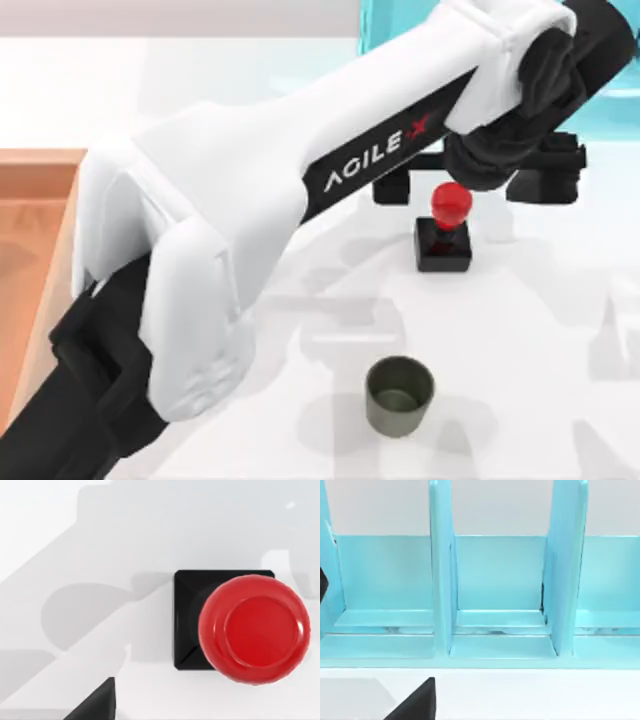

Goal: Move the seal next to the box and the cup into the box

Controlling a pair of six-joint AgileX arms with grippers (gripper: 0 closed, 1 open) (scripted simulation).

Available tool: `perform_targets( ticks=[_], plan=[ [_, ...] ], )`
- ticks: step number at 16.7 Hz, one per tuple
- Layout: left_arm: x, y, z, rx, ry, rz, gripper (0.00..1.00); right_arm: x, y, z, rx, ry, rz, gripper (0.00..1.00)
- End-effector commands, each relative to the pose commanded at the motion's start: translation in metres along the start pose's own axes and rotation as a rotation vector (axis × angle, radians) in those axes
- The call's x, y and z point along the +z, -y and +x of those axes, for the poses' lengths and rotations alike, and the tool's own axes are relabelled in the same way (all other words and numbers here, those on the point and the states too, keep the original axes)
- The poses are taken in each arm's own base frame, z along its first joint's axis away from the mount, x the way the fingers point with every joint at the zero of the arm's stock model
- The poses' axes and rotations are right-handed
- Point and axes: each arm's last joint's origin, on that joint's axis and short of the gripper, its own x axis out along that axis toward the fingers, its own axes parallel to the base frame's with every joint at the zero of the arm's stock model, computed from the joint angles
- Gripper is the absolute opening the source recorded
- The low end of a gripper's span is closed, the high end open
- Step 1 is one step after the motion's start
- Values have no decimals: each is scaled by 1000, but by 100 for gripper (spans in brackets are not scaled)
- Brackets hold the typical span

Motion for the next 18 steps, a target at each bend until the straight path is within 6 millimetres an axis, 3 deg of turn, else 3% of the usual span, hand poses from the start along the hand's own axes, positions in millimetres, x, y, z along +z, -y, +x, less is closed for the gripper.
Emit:
perform_targets(
  ticks=[3, 9, 13, 18],
  plan=[
    [0, 2, 13, -2, 2, 3, 100, 0, 0, 0, 0, 0, 0, 100],
    [-1, 2, 76, -3, 3, 2, 100, 0, 0, 0, 0, 0, 0, 100],
    [-1, 2, 78, -2, 2, 3, 100, 0, 0, 0, 0, 0, 0, 100],
    [-1, 2, 78, -2, 2, 3, 62, 0, 0, 0, 0, 0, 0, 100]
  ],
)
